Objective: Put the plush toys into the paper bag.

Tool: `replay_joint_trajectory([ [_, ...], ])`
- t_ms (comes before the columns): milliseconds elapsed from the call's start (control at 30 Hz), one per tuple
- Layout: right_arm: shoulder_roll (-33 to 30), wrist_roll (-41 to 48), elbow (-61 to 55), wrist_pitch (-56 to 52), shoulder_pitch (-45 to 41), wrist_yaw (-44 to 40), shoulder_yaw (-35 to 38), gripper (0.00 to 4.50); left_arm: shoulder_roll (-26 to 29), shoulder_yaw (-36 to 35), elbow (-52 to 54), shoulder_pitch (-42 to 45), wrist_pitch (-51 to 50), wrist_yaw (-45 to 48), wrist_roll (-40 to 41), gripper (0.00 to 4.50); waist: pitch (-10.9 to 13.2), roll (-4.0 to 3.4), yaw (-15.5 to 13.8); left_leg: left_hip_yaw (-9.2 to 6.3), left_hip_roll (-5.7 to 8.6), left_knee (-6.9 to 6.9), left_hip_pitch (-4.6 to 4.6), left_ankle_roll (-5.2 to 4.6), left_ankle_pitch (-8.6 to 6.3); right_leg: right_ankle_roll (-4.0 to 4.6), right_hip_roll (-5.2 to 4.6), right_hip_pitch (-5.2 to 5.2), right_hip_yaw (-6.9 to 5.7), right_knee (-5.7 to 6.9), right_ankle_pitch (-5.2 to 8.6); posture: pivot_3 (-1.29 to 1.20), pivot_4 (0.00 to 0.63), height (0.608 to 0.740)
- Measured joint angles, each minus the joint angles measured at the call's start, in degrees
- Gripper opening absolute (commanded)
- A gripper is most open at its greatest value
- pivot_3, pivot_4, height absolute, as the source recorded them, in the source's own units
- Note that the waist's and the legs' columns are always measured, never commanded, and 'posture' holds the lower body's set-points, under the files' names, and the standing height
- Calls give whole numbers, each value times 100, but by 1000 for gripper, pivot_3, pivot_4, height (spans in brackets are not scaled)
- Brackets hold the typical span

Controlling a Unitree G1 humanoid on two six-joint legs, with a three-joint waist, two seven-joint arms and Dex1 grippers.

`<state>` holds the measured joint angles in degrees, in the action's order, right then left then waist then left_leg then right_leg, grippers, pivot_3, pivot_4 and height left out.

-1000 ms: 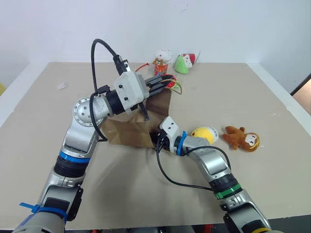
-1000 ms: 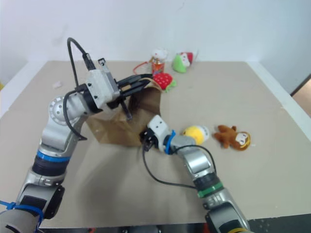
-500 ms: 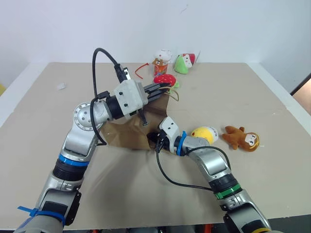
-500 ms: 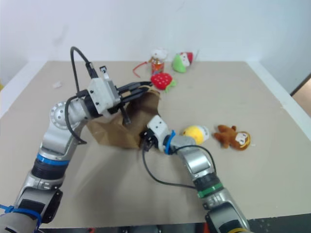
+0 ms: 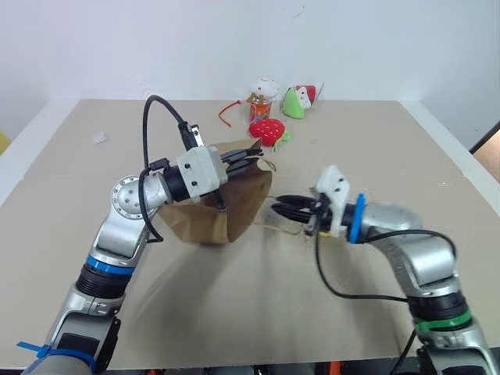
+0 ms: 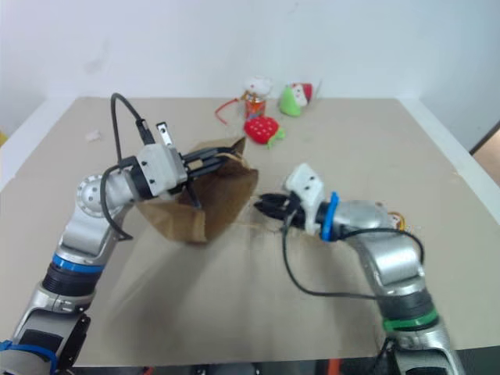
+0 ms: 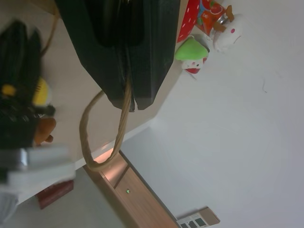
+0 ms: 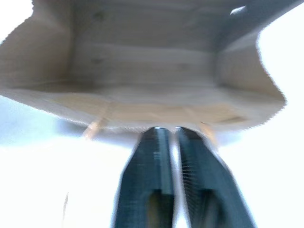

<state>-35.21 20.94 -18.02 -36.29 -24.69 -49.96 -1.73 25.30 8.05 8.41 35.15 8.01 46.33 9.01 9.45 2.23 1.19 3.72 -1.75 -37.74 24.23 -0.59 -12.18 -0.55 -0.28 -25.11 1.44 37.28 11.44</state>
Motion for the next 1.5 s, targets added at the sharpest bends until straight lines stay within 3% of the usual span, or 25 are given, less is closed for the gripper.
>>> replay_joint_trajectory([
  [167,-589,630,455,-322,-167,-362,1022,3691,-4,25,-55,-10,71,61,3,0,1,1,-2,1,2,1,0,0,0,0,-1,0,2,-1,0,0,150,740],
  [200,-778,661,746,-324,-251,-381,1308,4306,-3,31,-56,-19,76,84,4,0,1,1,-2,2,1,1,-1,0,0,0,0,1,2,-1,0,0,150,740],
  [267,-1302,445,1231,73,-94,-680,1339,4420,-2,65,-57,-40,93,131,4,0,1,1,-1,2,2,3,-2,-1,-1,2,0,1,2,-2,2,0,150,740],
  [333,-1434,302,1412,263,49,-851,1302,4420,3,65,-62,-59,93,141,4,0,1,1,-2,0,0,7,-2,-2,-1,3,3,2,1,-5,3,0,150,740],
  [567,-1257,-60,1930,817,418,-1235,497,4420,-154,-36,-46,-60,-311,-20,283,0,1,-2,9,4,0,7,-10,-5,3,-4,8,3,10,-2,-4,0,150,740],
  [600,-1245,-115,2003,894,419,-1230,452,4039,-155,-69,-45,-60,-353,-42,299,0,1,-2,7,7,1,7,-9,-6,3,-5,5,3,11,-3,-4,0,150,740],
  [667,-1226,-177,2084,966,419,-1226,420,3860,-155,-115,-42,-60,-379,-71,341,0,1,-2,6,9,3,7,-9,-5,3,-5,3,3,13,-3,-4,0,150,740],
  [733,-1182,-308,2224,1191,413,-1194,377,2810,-170,-138,-28,-33,-510,-95,405,0,1,-1,5,6,3,7,-9,-5,3,-6,3,5,11,-5,-3,0,150,740],
  [967,-1132,-507,2389,1716,417,-1165,270,358,-189,-141,84,2,-635,-98,462,0,1,-1,4,5,0,7,-12,-5,3,-5,7,6,11,-5,-4,0,150,740],
  [1267,-1129,485,1591,402,-811,-802,914,358,-210,-124,100,4,-650,-100,385,0,6,-10,3,3,-2,8,-9,-4,3,0,8,3,11,-4,-5,0,150,740],
  [1500,-322,1219,491,-750,-1017,-289,464,358,-413,-115,86,38,-478,-333,186,0,6,-10,3,5,1,8,-5,-5,4,-4,1,2,12,-4,-7,0,150,740],
])
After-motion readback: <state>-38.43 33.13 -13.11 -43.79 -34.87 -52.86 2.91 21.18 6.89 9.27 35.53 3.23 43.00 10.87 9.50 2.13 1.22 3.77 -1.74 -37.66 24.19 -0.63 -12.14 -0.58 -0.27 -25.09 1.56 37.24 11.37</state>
